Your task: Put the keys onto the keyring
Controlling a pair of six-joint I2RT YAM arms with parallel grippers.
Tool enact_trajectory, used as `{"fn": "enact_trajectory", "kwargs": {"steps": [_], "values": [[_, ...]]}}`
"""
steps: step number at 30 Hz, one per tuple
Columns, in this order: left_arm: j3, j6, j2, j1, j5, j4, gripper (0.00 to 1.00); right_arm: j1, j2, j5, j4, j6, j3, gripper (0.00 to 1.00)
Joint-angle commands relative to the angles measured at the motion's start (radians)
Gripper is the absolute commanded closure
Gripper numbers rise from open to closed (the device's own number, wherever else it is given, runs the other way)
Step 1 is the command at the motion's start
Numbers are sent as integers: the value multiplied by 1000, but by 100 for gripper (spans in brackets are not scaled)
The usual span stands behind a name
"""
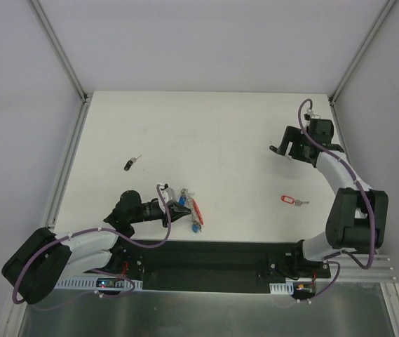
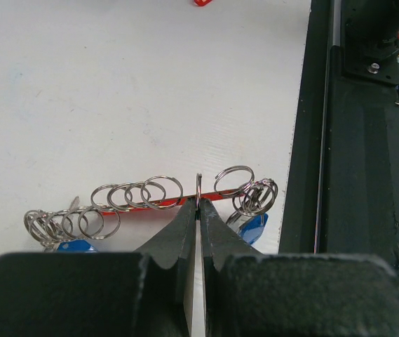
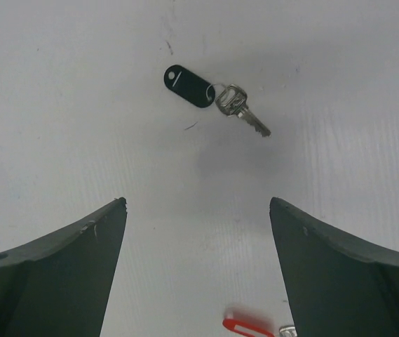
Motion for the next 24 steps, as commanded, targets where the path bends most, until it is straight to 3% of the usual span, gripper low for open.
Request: {"fn": "enact_trajectory", "kwargs": {"steps": [1,8,16,24], "values": [[32,23,-25,9,-1,17,100,-56,114,-102,-1,14,104,14],[38,34,-22,9,-6,1,100,-82,262,-172,-44,-32,207,17],[41,38,-32,9,-5,-15,100,-90,294,-150,-61,-70,173,18],[41,41,-42,9,-5,-27,100,-102,420,-223,-78,-133,321,19]]}}
